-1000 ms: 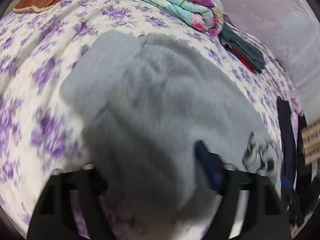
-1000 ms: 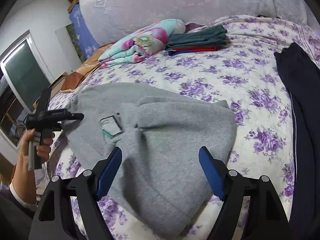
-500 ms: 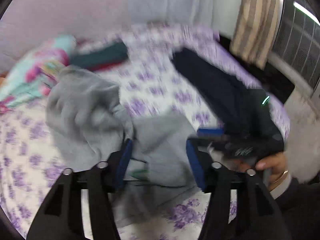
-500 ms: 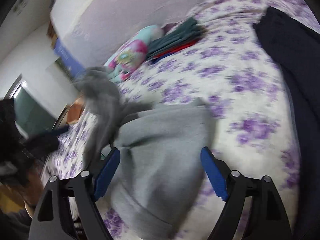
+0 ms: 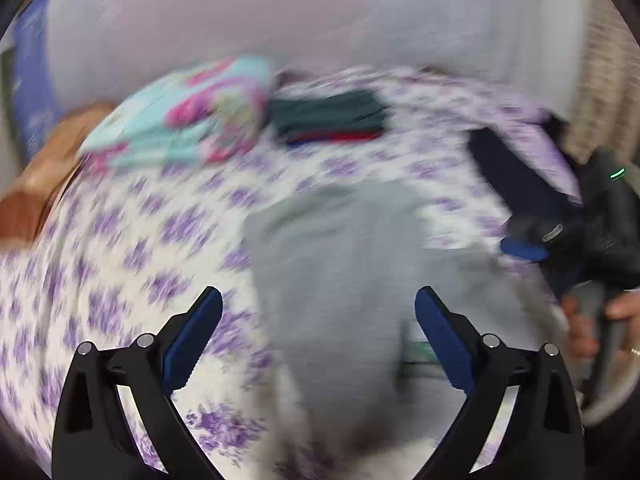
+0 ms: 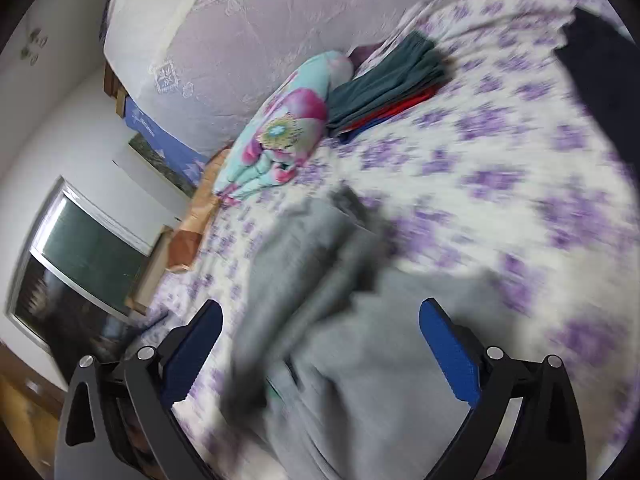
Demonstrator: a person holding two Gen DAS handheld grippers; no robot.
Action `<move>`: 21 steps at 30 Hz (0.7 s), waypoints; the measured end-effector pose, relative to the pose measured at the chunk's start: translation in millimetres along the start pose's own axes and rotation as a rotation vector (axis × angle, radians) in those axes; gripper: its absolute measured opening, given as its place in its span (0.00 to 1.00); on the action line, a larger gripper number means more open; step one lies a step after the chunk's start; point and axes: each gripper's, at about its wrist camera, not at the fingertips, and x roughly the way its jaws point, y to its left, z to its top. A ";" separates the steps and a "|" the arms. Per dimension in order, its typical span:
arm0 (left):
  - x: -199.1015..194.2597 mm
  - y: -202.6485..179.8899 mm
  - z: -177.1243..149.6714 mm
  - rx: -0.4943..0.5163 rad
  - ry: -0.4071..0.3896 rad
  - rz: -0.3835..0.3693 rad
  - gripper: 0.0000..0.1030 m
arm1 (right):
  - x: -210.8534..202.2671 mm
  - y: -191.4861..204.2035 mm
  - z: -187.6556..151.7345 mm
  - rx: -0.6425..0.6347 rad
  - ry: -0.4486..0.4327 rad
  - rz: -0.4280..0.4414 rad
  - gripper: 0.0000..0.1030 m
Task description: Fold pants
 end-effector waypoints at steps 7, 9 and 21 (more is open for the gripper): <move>62.7 14.9 -32.4 -0.091 0.164 -0.083 0.96 | 98.8 -25.4 37.7 0.228 0.169 -0.001 0.40; 64.2 25.1 -32.4 -0.132 0.182 -0.110 0.96 | 109.9 -17.7 40.1 0.201 0.191 -0.009 0.35; 11.4 55.4 -7.7 -0.274 0.075 -0.205 0.95 | -62.5 26.0 -46.7 0.181 -0.087 0.322 0.28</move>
